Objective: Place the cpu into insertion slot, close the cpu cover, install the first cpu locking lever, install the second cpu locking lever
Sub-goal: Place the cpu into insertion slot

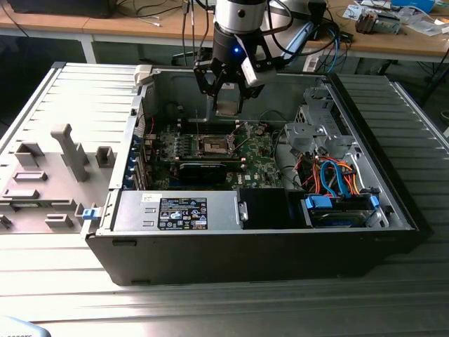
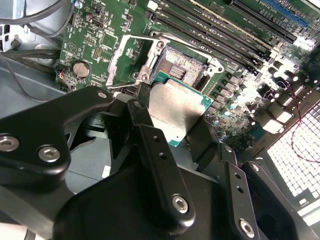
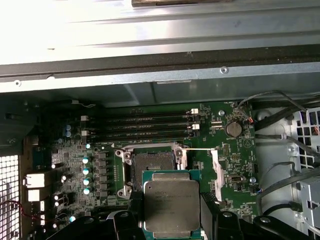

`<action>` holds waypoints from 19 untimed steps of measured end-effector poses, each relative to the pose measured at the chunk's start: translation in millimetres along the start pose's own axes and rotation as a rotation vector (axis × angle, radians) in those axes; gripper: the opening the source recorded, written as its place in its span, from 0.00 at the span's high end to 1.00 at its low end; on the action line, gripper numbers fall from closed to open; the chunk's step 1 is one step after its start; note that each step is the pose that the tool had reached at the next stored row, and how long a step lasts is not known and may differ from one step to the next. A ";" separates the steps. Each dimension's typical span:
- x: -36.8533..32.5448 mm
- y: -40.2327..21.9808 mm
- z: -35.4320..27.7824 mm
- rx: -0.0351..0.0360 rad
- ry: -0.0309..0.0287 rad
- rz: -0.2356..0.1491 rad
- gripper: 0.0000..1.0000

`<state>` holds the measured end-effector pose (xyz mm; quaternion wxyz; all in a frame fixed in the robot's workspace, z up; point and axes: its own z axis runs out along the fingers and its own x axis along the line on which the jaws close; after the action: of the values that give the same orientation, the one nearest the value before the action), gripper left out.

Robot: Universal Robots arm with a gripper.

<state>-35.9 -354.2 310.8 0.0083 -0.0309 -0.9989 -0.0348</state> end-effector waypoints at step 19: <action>0.0 -0.2 3.3 -0.0004 -0.0013 0.019 0.46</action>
<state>-35.9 -354.2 307.5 0.0080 -0.0401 -0.9986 -0.0349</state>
